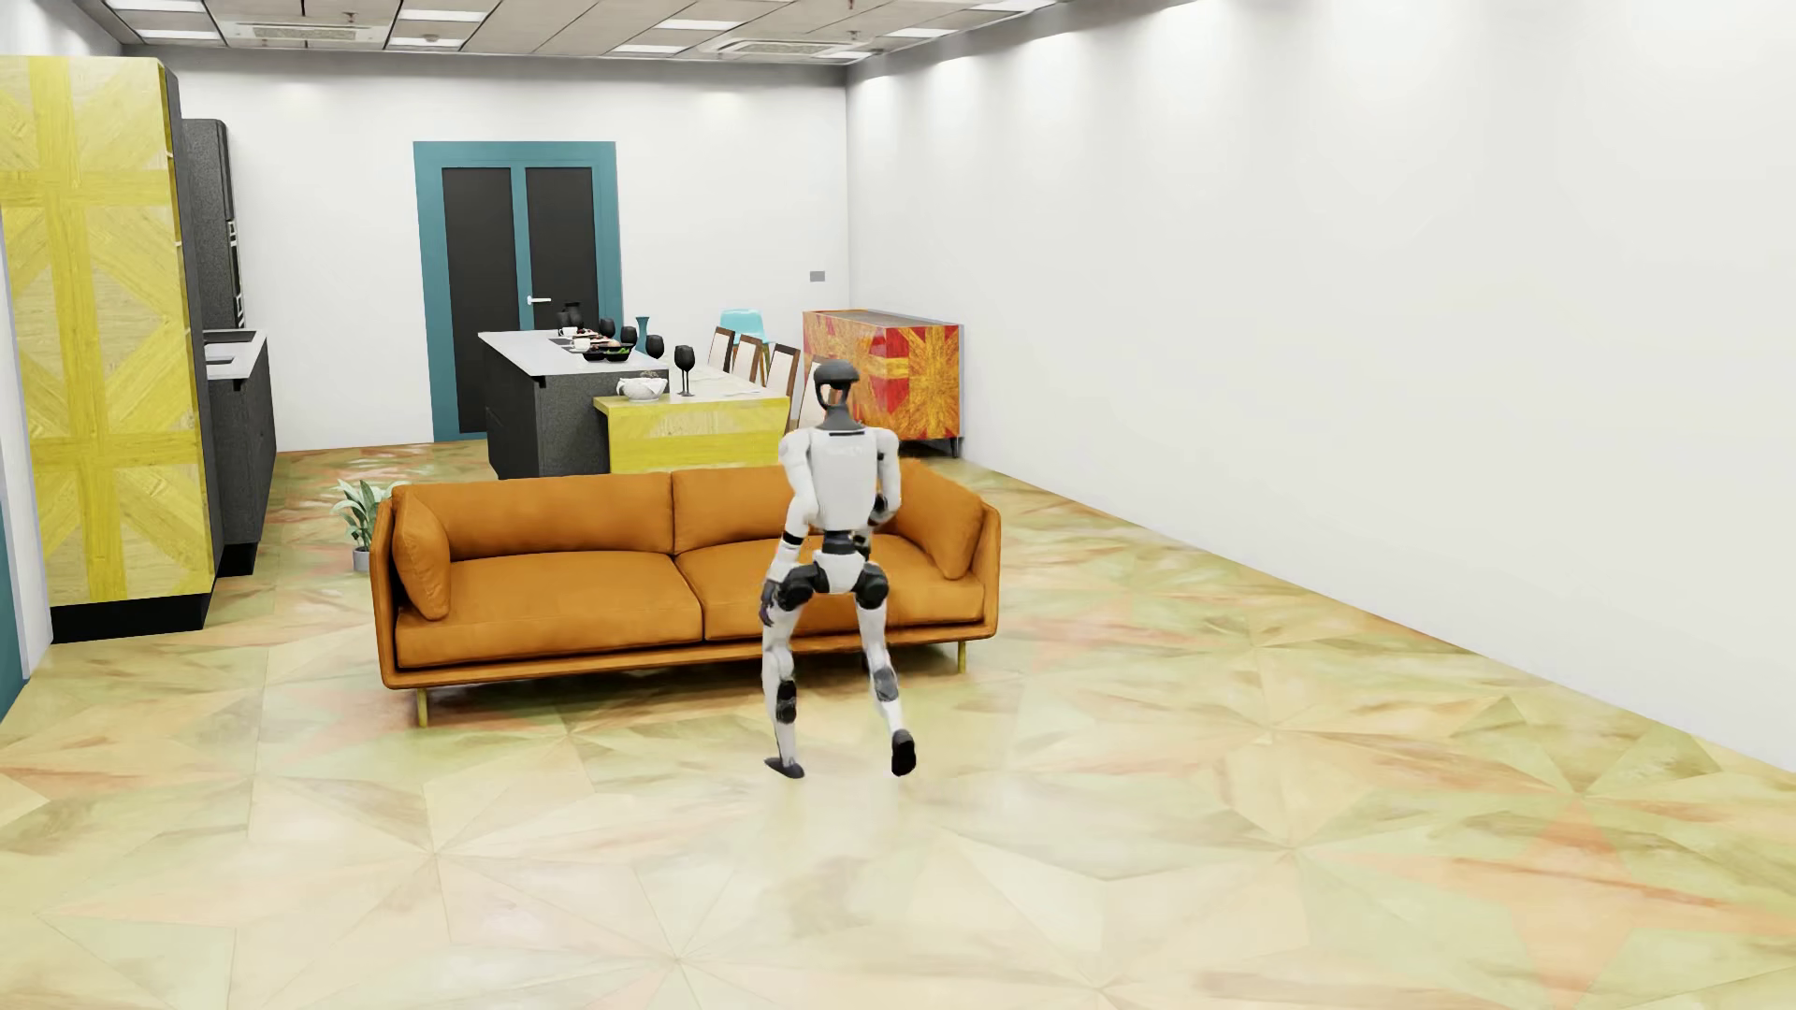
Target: Go to fabric sofa
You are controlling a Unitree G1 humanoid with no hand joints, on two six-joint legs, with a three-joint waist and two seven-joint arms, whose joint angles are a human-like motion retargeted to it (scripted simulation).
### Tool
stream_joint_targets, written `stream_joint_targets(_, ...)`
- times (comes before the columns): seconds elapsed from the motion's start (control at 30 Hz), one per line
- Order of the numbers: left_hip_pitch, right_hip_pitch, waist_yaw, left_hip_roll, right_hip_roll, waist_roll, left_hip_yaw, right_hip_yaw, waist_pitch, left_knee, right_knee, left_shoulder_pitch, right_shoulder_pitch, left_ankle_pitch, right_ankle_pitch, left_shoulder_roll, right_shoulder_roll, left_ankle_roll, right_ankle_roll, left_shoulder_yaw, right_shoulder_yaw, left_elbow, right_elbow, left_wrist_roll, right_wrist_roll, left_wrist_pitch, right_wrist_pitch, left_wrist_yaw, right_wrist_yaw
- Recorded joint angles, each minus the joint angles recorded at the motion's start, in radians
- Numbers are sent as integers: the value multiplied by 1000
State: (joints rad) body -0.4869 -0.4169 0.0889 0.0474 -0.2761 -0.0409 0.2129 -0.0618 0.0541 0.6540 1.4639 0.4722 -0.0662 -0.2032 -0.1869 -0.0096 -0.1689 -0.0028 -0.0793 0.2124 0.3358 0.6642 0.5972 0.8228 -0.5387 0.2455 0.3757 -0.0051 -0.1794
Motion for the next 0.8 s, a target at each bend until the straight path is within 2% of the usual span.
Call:
stream_joint_targets(0.03,65,-68,-21,-22,10,-7,-9,-47,-1,-50,-92,-41,5,3,-17,19,-30,5,-41,-7,76,-57,97,3,-28,-63,22,67,111)
stream_joint_targets(0.07,127,-119,-38,-44,51,-9,-28,-61,-5,-87,-230,-94,35,-16,-15,35,-68,10,-8,-27,134,-108,164,-19,-47,-118,16,113,217)
stream_joint_targets(0.1,184,-149,-47,-60,83,-9,-44,-55,-10,-107,-418,-131,64,-55,-11,54,-99,14,53,-52,164,-157,221,-63,-44,-180,7,129,294)
stream_joint_targets(0.13,233,-157,-53,-74,102,-8,-59,-34,-18,-106,-638,-169,111,-123,9,78,-132,13,79,-75,172,-197,250,-115,-32,-236,7,119,333)
stream_joint_targets(0.17,268,-137,-56,-84,99,-9,-80,-25,-25,-80,-875,-212,163,-194,50,96,-149,6,91,-99,171,-241,259,-162,-23,-269,19,101,334)
stream_joint_targets(0.2,284,-121,-59,-87,82,-14,-111,-41,-28,-16,-1024,-252,225,-262,193,114,-155,-8,56,-119,153,-291,252,-203,-12,-289,27,92,300)
stream_joint_targets(0.23,269,-122,-63,-64,69,-14,-149,-86,-24,100,-983,-287,289,-316,245,137,-137,-27,46,-124,121,-342,245,-227,8,-303,28,95,237)
stream_joint_targets(0.27,222,-119,-67,-38,59,-6,-192,-134,-17,266,-877,-311,330,-288,167,149,-100,-50,35,-120,84,-377,260,-240,39,-313,36,124,167)
stream_joint_targets(0.3,167,-106,-74,-30,59,8,-233,-156,-12,410,-810,-327,330,-166,109,136,-64,-72,43,-110,61,-372,297,-250,65,-305,62,175,129)
stream_joint_targets(0.33,123,-69,-82,-8,64,20,-237,-177,-14,494,-812,-338,307,-59,78,102,-45,-163,52,-94,70,-321,341,-251,70,-268,88,221,148)
stream_joint_targets(0.37,96,-19,-88,40,77,30,-215,-199,-19,513,-859,-355,275,-66,71,75,-37,-198,59,-89,111,-240,365,-235,46,-202,99,227,210)
stream_joint_targets(0.4,80,35,-92,88,95,38,-181,-217,-27,483,-926,-377,242,-103,78,68,-40,-140,65,-112,156,-149,355,-194,11,-130,89,172,268)
stream_joint_targets(0.43,73,80,-93,124,111,44,-144,-228,-35,415,-986,-395,213,-147,83,81,-49,-84,69,-159,174,-63,316,-128,-11,-91,62,67,284)
stream_joint_targets(0.47,78,108,-94,148,122,49,-108,-233,-42,307,-1017,-403,189,-186,78,98,-55,-68,75,-201,162,6,260,-64,-11,-85,33,-41,257)
stream_joint_targets(0.5,85,120,-93,146,127,52,-104,-230,-47,167,-1023,-403,165,-177,62,99,-50,-92,80,-206,127,60,206,-28,-5,-85,1,-100,206)
stream_joint_targets(0.53,108,125,-93,147,133,58,-87,-226,-52,-16,-1020,-392,143,-118,45,82,-54,-126,86,-175,83,88,157,-30,9,-65,-44,-88,157)
stream_joint_targets(0.57,142,132,-94,148,135,65,-46,-221,-56,-120,-1031,-376,117,-49,37,58,-55,-82,90,-127,41,107,108,-52,28,-44,-70,-24,112)
stream_joint_targets(0.6,163,137,-93,153,139,72,-34,-218,-59,-144,-1028,-360,99,-59,30,37,-45,-76,95,-88,-15,131,65,-70,48,-26,-82,46,69)
stream_joint_targets(0.63,177,144,-91,153,139,78,-28,-218,-60,-152,-1023,-349,92,-65,30,24,-22,-71,100,-71,-88,164,30,-74,70,-6,-86,76,21)
stream_joint_targets(0.67,191,153,-89,150,135,81,-23,-219,-62,-161,-1023,-341,91,-60,28,23,8,-69,106,-77,-163,197,2,-64,91,12,-87,54,-31)
stream_joint_targets(0.7,208,164,-88,143,129,80,-15,-214,-64,-177,-1029,-331,87,-53,26,31,38,-67,113,-95,-216,213,-13,-50,106,20,-89,1,-78)
stream_joint_targets(0.73,233,175,-86,134,124,78,-2,-206,-66,-206,-1042,-316,76,-50,26,45,56,-65,119,-112,-231,208,-15,-39,106,13,-89,-50,-105)
stream_joint_targets(0.77,262,189,-85,121,119,76,14,-196,-70,-248,-1061,-298,63,-49,21,58,56,-61,125,-123,-206,186,-6,-36,89,-7,-89,-71,-98)
stream_joint_targets(0.8,294,201,-82,106,112,72,28,-188,-73,-295,-1080,-280,54,-46,15,70,42,-57,131,-129,-154,159,8,-36,60,-30,-93,-53,-59)
